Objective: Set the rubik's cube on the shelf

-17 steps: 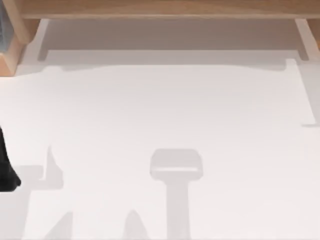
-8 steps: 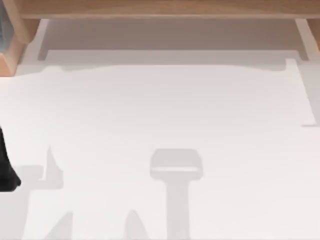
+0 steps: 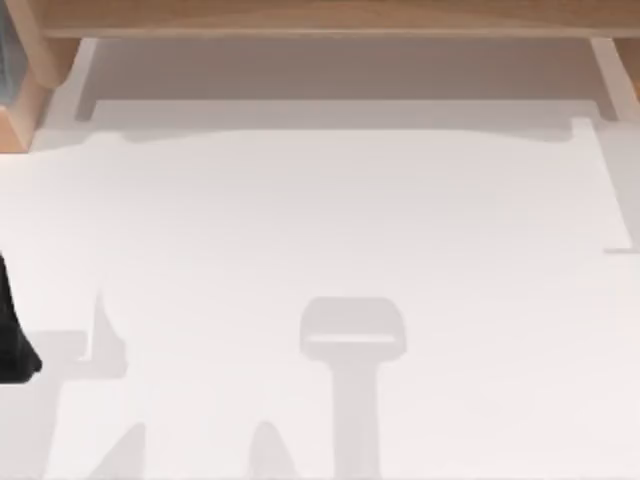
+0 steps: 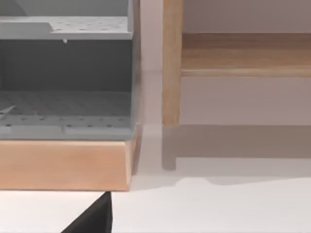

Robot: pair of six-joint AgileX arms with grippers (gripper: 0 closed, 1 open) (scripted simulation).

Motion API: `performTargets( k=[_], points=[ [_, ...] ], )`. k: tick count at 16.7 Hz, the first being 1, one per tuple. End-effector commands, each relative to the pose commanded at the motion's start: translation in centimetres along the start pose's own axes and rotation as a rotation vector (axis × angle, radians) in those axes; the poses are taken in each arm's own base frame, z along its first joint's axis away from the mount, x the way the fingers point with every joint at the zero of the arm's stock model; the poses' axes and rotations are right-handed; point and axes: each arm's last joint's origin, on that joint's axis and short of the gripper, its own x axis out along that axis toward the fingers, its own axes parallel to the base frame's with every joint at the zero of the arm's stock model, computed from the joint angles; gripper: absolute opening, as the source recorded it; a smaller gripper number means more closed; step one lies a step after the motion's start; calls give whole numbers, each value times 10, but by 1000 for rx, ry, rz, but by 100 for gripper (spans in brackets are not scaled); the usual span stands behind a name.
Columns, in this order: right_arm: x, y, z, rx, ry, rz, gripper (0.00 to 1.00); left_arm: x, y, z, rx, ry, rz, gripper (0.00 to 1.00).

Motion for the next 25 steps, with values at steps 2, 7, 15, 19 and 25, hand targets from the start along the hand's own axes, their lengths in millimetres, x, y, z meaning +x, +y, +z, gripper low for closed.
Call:
performTargets(
  k=[2, 7, 15, 19, 25],
  points=[
    [13, -12, 31, 119, 70, 64, 100, 0, 0, 0, 0, 0, 0, 100],
    [27, 3, 122, 334, 270, 292, 100, 0, 0, 0, 0, 0, 0, 100],
    [7, 79, 213, 422, 660, 612, 100, 0, 0, 0, 0, 0, 0, 100],
    [8, 105, 217, 416, 791, 675, 100, 0, 0, 0, 0, 0, 0, 100],
    [8, 106, 215, 418, 802, 677, 100, 0, 0, 0, 0, 0, 0, 100]
  ],
)
